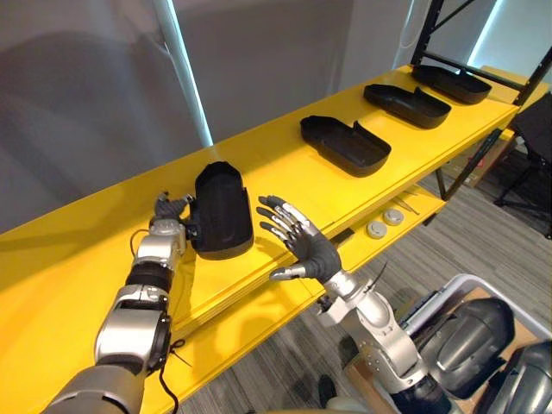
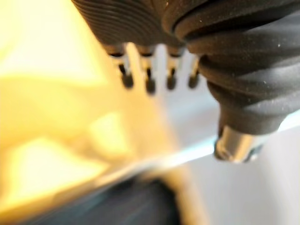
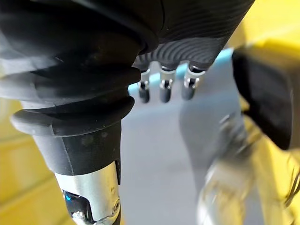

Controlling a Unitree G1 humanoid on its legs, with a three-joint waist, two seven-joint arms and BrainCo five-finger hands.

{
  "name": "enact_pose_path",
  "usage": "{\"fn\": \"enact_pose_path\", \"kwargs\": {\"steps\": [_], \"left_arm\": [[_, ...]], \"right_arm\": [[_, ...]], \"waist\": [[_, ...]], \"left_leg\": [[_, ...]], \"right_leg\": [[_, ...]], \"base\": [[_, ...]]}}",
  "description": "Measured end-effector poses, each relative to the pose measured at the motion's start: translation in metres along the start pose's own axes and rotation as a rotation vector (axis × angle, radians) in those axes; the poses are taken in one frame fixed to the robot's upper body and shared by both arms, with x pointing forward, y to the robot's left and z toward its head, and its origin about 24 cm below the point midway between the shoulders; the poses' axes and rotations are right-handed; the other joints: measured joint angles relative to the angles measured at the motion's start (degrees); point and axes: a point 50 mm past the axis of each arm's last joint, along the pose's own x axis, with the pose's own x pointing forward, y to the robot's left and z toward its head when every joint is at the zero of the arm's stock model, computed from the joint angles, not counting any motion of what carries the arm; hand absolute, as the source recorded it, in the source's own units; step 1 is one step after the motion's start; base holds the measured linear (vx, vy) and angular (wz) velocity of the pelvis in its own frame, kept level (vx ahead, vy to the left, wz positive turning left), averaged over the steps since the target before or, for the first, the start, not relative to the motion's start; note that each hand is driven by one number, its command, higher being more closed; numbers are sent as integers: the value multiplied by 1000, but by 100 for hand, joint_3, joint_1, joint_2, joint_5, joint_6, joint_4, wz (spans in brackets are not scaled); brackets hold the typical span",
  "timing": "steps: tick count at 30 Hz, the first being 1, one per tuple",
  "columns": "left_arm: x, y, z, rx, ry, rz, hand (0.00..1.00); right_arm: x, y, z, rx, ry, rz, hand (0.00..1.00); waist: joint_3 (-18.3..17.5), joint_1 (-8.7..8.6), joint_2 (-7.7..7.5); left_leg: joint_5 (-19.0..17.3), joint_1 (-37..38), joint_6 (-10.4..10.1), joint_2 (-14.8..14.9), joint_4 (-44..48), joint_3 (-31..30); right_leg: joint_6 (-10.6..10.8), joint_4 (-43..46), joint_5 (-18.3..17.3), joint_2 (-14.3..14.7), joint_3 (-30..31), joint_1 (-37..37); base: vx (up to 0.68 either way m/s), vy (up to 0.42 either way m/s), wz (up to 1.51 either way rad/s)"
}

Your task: Walk over and take plastic housings, then place them on the shelf

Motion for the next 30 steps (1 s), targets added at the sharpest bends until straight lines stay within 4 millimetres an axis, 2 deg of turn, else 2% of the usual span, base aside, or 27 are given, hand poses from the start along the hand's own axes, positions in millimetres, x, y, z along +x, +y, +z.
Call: {"fn": "enact_pose_path", "kwargs": {"steps": [1, 2, 3, 4, 5, 6, 7, 8, 11, 15, 18, 23, 25, 30], "left_arm": [[-5, 7, 33, -67, -170, 13, 0], [-13, 15, 51, -115, -281, 25, 0], [-24, 22, 61, -155, -365, 39, 0], [-41, 30, 63, -186, -445, 55, 0], [-52, 35, 60, -212, -468, 59, 0], [-75, 40, 51, -263, -485, 57, 0], [-87, 42, 45, -280, -486, 53, 0], [-109, 47, 31, -302, -466, 41, 0], [-147, 65, 4, -333, -417, 54, 0], [-182, 82, 3, -422, -472, 43, 0], [-190, 84, -10, -440, -400, 68, 0], [-199, 85, -37, -399, -248, 87, 0], [-199, 83, -41, -387, -226, 67, 0], [-203, 82, -51, -444, -163, 88, 0]], "right_arm": [[-4, -2, -2, 12, 4, -43, 0], [-6, -3, -3, 11, 3, -62, 0], [-7, -4, -3, -1, -2, -79, 0], [-9, -7, -1, -24, -19, -100, 0], [-10, -9, 1, -34, -29, -112, 0], [-10, -15, 5, -63, -51, -143, 0], [-11, -17, 6, -75, -63, -152, 0], [-12, -22, 12, -87, -92, -175, 0], [-12, -30, 23, -98, -140, -196, 0], [-9, -33, 24, -88, -134, -171, 0], [2, -33, 23, -87, -143, -148, 0], [27, -24, 11, -62, -113, -78, 0], [42, -13, 2, -40, -78, -30, 0], [63, 13, -33, -39, 73, 9, 0]], "waist": [[7, 11, 12], [-2, 32, 39], [-31, 47, 86], [-85, 61, 170], [-116, 73, 219], [-150, 124, 291], [-171, 184, 321], [-186, 304, 332], [-239, 515, 262], [-303, 795, 165], [-350, 894, 154], [-460, 1099, -9], [-492, 1172, -79], [-495, 1514, -79]], "left_leg": [[7, -23, 1, -3, -2, -64], [7, -22, 2, -3, -6, -69], [8, -21, 2, -3, -13, -78], [8, -16, 2, -2, -25, -119], [8, -9, 2, -2, -30, -147], [8, 42, 2, 3, -46, -220], [8, 76, 2, 7, -67, -232], [8, 110, 1, -1, -83, -281], [86, 63, 2, -26, -140, -561], [280, 71, -30, -28, -315, -888], [353, 64, -50, -33, -390, -1022], [428, 19, -88, -13, -457, -1216], [499, -51, -76, -30, -483, -1433], [549, -170, -50, -99, -487, -1681]], "right_leg": [[0, 0, 0, -6, -35, -1], [0, 1, -1, -8, -51, -1], [0, 1, -1, -9, -87, 2], [0, 1, -1, -11, -190, 26], [1, 1, -1, -13, -231, 49], [2, 1, -4, -13, -351, 131], [6, 1, -10, -8, -369, 167], [-6, 0, -67, -19, -479, 257], [-25, -3, -166, -52, -803, 326], [-45, -6, -211, -54, -1160, 421], [-43, -29, -230, -59, -1290, 474], [-55, -53, -279, -42, -1520, 506], [-54, -32, -282, -52, -1731, 507], [-36, -2, -295, -114, -1972, 525]], "base": [[-3, -13, 20], [-3, -15, 11], [1, -13, 9], [5, -13, 12], [11, -15, 25], [10, -11, 21], [-18, -13, 26], [-30, -16, 29], [-60, -39, 48], [-39, -36, 42], [-62, -28, 25], [-33, -23, 23], [8, -26, 43], [-4, -1, 26]]}}
